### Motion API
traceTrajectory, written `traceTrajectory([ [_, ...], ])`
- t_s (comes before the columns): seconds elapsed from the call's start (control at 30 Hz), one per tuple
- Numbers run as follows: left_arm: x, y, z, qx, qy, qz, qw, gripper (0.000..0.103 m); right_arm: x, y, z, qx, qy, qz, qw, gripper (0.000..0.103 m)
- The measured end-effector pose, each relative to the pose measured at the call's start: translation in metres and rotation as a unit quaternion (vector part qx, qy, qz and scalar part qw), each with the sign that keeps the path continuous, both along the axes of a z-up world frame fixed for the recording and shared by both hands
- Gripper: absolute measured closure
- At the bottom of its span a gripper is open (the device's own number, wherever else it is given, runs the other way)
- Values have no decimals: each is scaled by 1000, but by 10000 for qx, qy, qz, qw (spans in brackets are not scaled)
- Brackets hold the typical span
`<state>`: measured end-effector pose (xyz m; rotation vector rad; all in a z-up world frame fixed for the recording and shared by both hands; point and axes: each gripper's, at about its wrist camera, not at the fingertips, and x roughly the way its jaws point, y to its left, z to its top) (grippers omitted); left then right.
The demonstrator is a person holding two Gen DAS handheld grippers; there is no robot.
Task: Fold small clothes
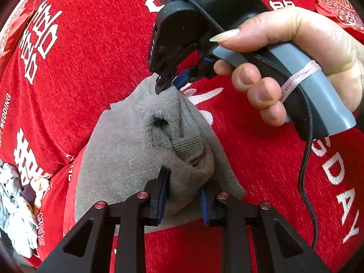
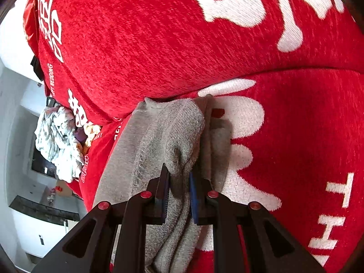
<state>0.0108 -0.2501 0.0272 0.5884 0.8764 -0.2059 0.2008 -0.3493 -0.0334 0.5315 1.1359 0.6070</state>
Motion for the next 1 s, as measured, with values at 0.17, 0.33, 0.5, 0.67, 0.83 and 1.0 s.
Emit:
traceTrajectory([
  [0.17, 4, 15, 12, -450, 282, -48, 9986, 21, -7, -10, 9, -119, 179, -221, 9995, 76],
  [0.33, -12, 47, 47, -1116, -53, -155, 9936, 13, -31, -17, 45, -281, -214, -340, 9988, 50],
  [0.5, -11, 90, 61, -1392, -179, 177, 9899, 13, -52, 4, 68, -244, -463, -131, 9985, 37],
  [0.67, 20, 156, 64, -2180, 146, 1023, 9705, 13, -79, 49, 70, 267, -607, 637, 9958, 37],
  [0.83, 57, 187, 37, -2487, 693, 1677, 9514, 13, -75, 56, 41, -411, -254, 284, 9984, 38],
  [1.0, 55, 196, 9, -2400, 1031, 1759, 9491, 13, -84, 15, 35, -461, -84, -407, 9981, 52],
])
